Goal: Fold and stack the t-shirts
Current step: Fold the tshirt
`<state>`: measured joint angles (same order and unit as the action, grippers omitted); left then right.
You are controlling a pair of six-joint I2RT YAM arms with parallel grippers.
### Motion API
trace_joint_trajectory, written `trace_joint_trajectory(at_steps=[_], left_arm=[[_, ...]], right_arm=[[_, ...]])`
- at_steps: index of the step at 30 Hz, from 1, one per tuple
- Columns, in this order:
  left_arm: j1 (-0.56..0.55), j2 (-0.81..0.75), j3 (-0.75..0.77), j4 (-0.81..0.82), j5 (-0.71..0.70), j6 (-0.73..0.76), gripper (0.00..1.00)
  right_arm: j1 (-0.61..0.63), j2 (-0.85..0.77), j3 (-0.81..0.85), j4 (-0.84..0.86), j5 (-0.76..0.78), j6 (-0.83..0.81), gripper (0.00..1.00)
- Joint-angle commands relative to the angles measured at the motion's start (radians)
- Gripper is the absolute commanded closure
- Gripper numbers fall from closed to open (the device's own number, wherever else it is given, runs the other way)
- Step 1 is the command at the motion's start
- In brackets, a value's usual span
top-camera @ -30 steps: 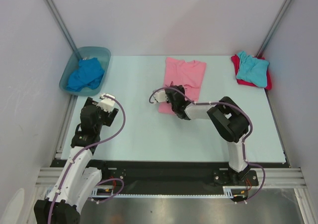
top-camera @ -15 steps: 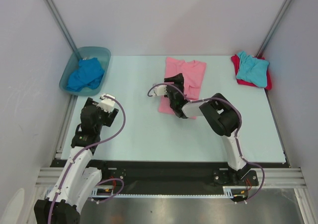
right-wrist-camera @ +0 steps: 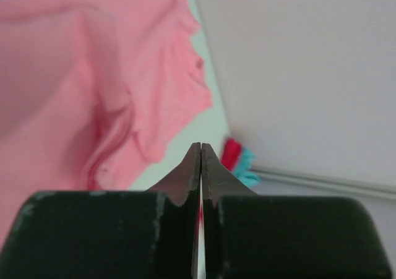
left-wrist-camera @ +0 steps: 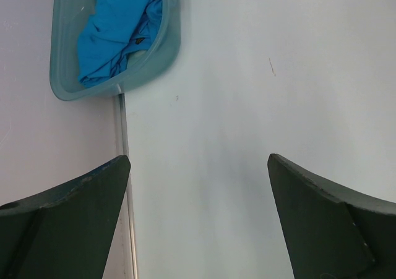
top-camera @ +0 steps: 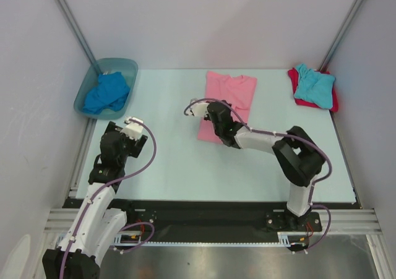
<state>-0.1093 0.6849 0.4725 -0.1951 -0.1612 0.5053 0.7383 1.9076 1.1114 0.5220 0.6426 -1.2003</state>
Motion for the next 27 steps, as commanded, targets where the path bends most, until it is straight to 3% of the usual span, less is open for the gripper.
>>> trace_joint_trajectory(at_steps=[1, 6, 9, 17, 27], left_arm=[[-0.004, -0.019, 0.002, 0.029, 0.008, -0.008, 0.00], [-0.004, -0.021, 0.005, 0.025, 0.006, -0.008, 0.00], [-0.004, -0.027, 0.003, 0.025, 0.008, -0.011, 0.00], [-0.006, -0.033, 0.005, 0.020, 0.011, -0.011, 0.00], [-0.004, -0.033, 0.002, 0.020, 0.012, -0.008, 0.00]], right_arm=[[0.023, -0.151, 0.128, -0.586, -0.227, 0.445, 1.00], [-0.008, -0.139, 0.218, -0.838, -0.417, 0.568, 1.00], [-0.030, -0.087, 0.238, -0.881, -0.472, 0.574, 1.00], [-0.059, 0.045, 0.261, -0.896, -0.491, 0.568, 1.00], [-0.089, 0.053, 0.258, -0.820, -0.382, 0.564, 1.00]])
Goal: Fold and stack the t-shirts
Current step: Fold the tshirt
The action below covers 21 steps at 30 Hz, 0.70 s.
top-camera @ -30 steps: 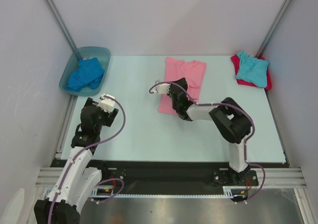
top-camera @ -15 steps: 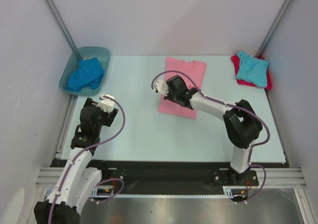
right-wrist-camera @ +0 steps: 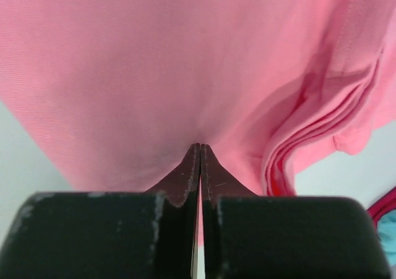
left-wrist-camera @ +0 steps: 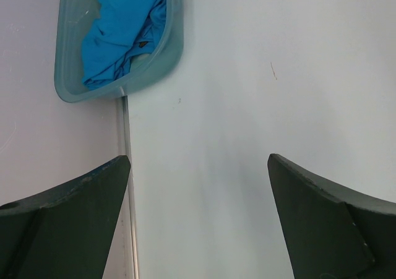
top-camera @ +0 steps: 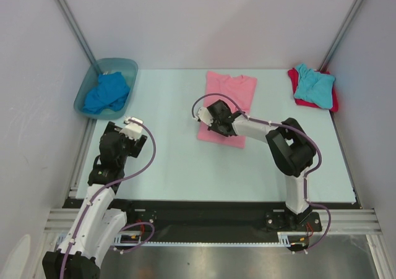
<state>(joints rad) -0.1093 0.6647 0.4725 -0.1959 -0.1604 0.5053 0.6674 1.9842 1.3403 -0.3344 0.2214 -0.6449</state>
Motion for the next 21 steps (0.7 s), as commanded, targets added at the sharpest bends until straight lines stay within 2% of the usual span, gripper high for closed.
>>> trace_joint_trajectory(at_steps=[1, 10, 17, 21], left_arm=[[-0.004, -0.010, 0.003, 0.021, 0.013, -0.010, 0.00], [-0.004, -0.013, 0.000, 0.024, 0.013, -0.011, 0.00], [-0.004, -0.008, 0.002, 0.021, 0.016, -0.013, 0.00], [-0.004, -0.008, 0.002, 0.021, 0.016, -0.013, 0.00]], right_arm=[[-0.023, -0.027, 0.030, 0.038, 0.038, 0.011, 1.00], [-0.071, -0.031, 0.019, 0.107, 0.108, -0.035, 1.00], [-0.072, -0.038, -0.090, 0.499, 0.306, -0.205, 1.00], [-0.077, 0.014, -0.081, 0.632, 0.390, -0.310, 1.00]])
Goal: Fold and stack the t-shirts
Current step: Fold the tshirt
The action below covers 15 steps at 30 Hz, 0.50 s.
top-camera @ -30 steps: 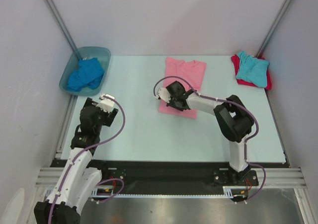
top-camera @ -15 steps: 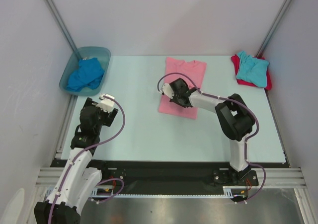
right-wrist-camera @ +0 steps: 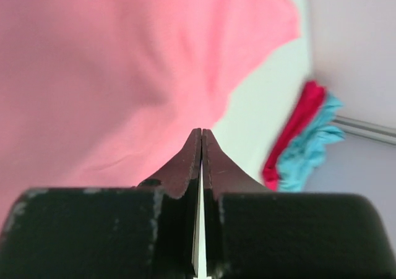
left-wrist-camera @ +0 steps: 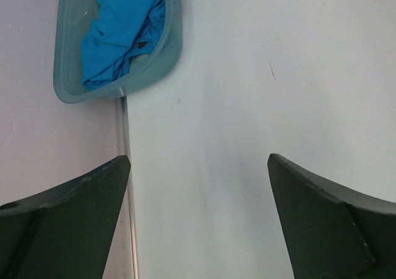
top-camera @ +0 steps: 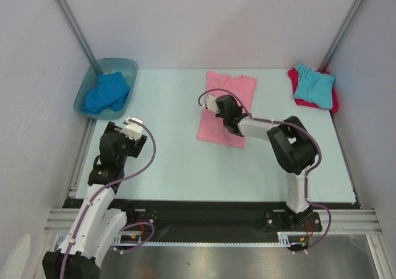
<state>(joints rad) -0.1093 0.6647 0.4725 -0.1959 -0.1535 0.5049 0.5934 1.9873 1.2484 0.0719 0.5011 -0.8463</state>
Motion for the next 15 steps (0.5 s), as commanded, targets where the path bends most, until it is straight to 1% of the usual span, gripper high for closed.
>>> trace_joint_trajectory(at_steps=[1, 3, 4, 5, 6, 7, 8, 9, 10, 12, 15], left_arm=[[-0.004, -0.008, 0.002, 0.021, 0.009, -0.012, 0.00], [-0.004, -0.010, 0.002, 0.021, 0.009, -0.011, 0.00], [-0.004, -0.010, 0.002, 0.019, 0.009, -0.012, 0.00], [-0.004, -0.010, 0.002, 0.019, 0.008, -0.012, 0.00], [-0.004, -0.010, 0.002, 0.019, 0.009, -0.011, 0.00], [-0.004, -0.010, 0.003, 0.019, 0.011, -0.012, 0.00], [-0.006, -0.007, 0.003, 0.021, 0.011, -0.012, 0.00], [-0.004, -0.008, 0.002, 0.023, 0.012, -0.011, 0.00], [-0.004, -0.004, 0.002, 0.021, 0.011, -0.009, 0.00], [-0.004, -0.001, 0.005, 0.021, 0.012, -0.011, 0.00], [-0.004, 0.000, 0.002, 0.021, 0.011, -0.011, 0.00]], right_arm=[[-0.003, 0.022, 0.013, 0.242, 0.119, -0.123, 1.00], [-0.003, 0.045, 0.017, 0.275, 0.132, -0.134, 1.00], [-0.003, 0.042, 0.029, 0.261, 0.126, -0.108, 1.00], [0.002, 0.036, 0.040, 0.165, 0.104, -0.071, 1.00], [0.005, 0.004, 0.051, 0.110, 0.030, -0.032, 1.00], [0.006, -0.011, 0.074, 0.054, -0.013, 0.054, 1.00], [0.009, -0.022, 0.088, -0.036, -0.053, 0.088, 1.00], [0.016, -0.022, 0.107, -0.065, -0.102, 0.113, 1.00], [0.019, -0.015, 0.123, -0.099, -0.107, 0.140, 1.00], [0.029, 0.010, 0.160, -0.121, -0.104, 0.144, 1.00], [0.037, 0.059, 0.193, -0.096, -0.088, 0.128, 1.00]])
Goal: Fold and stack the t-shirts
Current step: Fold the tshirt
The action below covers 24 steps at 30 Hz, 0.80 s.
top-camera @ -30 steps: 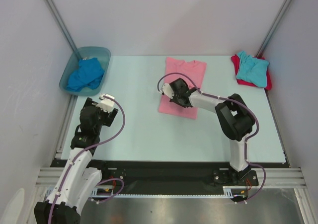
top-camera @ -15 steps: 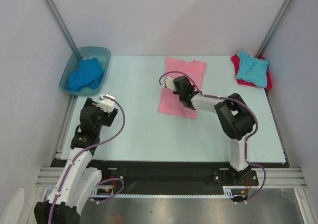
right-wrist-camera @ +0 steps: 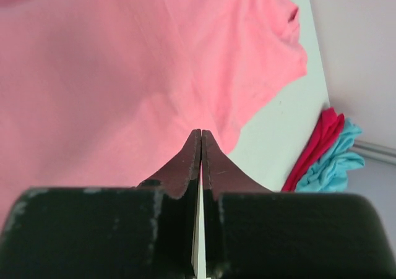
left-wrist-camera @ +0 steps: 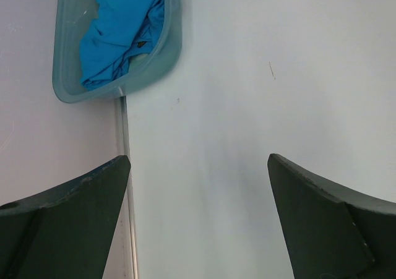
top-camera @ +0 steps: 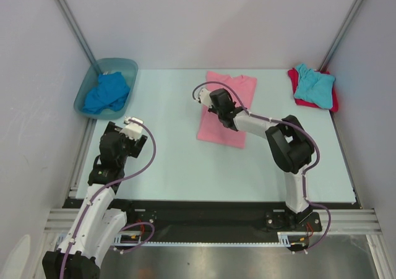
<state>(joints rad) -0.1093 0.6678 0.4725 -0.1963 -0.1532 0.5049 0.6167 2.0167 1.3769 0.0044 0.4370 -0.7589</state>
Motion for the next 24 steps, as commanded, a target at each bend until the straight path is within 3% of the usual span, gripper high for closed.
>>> trace_joint_trajectory(at_steps=[1, 15, 19, 21, 22, 24], left_arm=[[-0.004, -0.004, 0.000, 0.023, 0.011, -0.011, 0.00], [-0.006, 0.006, 0.002, 0.020, 0.009, -0.008, 0.00], [-0.007, 0.003, 0.003, 0.018, 0.010, -0.011, 0.00], [-0.006, -0.004, 0.003, 0.017, 0.011, -0.011, 0.00], [-0.006, -0.004, 0.003, 0.017, 0.009, -0.011, 0.00], [-0.006, -0.007, 0.002, 0.017, 0.012, -0.011, 0.00]], right_arm=[[0.015, 0.066, 0.085, -0.038, -0.023, 0.041, 1.00], [0.038, 0.307, 0.271, -0.124, -0.087, 0.024, 1.00], [0.048, 0.280, 0.213, -0.078, -0.069, 0.007, 1.00], [0.066, 0.246, 0.171, -0.020, 0.024, -0.011, 1.00], [0.074, 0.187, 0.140, 0.046, 0.057, -0.028, 0.98], [0.103, 0.105, 0.041, 0.084, 0.107, -0.078, 0.86]])
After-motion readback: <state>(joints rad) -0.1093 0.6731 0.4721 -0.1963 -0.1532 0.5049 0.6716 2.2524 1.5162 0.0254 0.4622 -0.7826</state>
